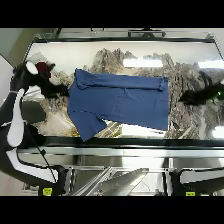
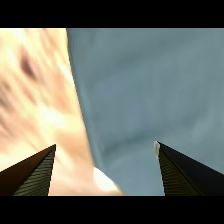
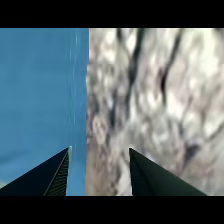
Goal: Fold the shirts.
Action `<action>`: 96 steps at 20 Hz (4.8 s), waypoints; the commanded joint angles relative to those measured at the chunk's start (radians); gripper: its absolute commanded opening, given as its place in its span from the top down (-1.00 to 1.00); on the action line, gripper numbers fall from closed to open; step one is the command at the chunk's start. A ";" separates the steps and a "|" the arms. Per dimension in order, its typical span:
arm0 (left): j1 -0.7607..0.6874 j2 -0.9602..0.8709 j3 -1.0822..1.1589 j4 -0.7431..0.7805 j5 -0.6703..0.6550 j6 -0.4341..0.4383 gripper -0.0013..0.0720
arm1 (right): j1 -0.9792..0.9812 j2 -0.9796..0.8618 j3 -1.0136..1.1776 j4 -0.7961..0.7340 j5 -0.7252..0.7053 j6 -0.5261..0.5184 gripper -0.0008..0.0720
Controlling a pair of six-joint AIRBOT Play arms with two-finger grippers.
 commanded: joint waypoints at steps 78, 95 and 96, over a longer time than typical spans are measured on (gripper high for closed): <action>-0.078 -0.196 0.490 -0.157 -0.175 -0.003 0.03 | 0.148 -0.258 0.089 0.259 -0.180 -0.171 -0.94; -0.427 -0.285 0.257 -0.439 0.136 0.013 0.89 | 0.109 -0.175 0.153 0.574 0.063 -0.270 0.93; -0.470 -0.329 0.269 -0.503 0.161 0.028 0.89 | 0.099 -0.139 0.153 0.573 0.088 -0.249 0.93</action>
